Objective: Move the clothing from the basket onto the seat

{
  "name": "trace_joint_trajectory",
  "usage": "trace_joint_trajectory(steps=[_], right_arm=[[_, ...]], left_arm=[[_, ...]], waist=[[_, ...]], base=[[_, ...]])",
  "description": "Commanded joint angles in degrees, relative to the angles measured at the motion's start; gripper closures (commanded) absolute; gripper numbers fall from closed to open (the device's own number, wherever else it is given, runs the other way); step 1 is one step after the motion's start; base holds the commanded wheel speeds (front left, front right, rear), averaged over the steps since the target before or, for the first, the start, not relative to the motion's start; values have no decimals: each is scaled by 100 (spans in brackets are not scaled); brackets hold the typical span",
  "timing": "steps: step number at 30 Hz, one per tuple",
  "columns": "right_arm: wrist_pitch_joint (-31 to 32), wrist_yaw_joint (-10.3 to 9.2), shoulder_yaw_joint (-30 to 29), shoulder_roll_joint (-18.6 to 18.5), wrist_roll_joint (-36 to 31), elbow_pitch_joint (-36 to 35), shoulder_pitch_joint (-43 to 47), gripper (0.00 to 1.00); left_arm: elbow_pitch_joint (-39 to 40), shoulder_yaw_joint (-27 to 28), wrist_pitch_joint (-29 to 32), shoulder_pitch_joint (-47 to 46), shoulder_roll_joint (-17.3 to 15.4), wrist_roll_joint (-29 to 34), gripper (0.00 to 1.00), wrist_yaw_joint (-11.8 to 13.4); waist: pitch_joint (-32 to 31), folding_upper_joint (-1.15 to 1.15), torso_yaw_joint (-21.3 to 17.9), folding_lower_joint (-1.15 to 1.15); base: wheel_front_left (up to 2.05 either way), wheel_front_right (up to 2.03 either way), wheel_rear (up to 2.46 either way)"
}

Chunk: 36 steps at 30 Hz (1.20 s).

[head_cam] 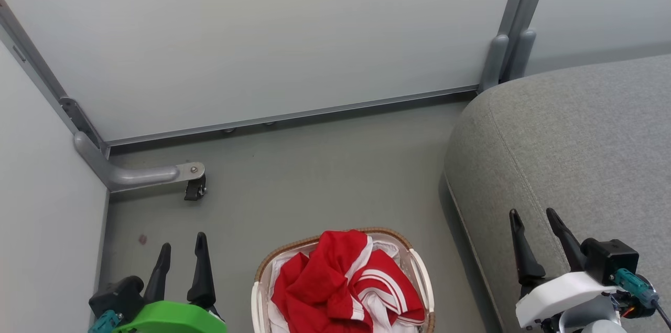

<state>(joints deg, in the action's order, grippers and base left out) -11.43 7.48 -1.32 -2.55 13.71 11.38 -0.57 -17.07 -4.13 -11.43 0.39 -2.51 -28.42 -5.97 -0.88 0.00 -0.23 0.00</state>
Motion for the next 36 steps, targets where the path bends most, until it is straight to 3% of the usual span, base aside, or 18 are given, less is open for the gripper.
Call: trace_joint_trajectory(steps=[1,36], right_arm=[[-55,2,10,-35,-172,-28,44,0],[-384,2,103,-48,-1460,95,116,0]], left_arm=[[-6,-8,-51,51,-45,106,0,6],[-458,-93,-382,66,-55,980,0,-33]], waist=[[0,0,3,0],[28,0,2,0]], base=[[0,0,0],[0,0,0]])
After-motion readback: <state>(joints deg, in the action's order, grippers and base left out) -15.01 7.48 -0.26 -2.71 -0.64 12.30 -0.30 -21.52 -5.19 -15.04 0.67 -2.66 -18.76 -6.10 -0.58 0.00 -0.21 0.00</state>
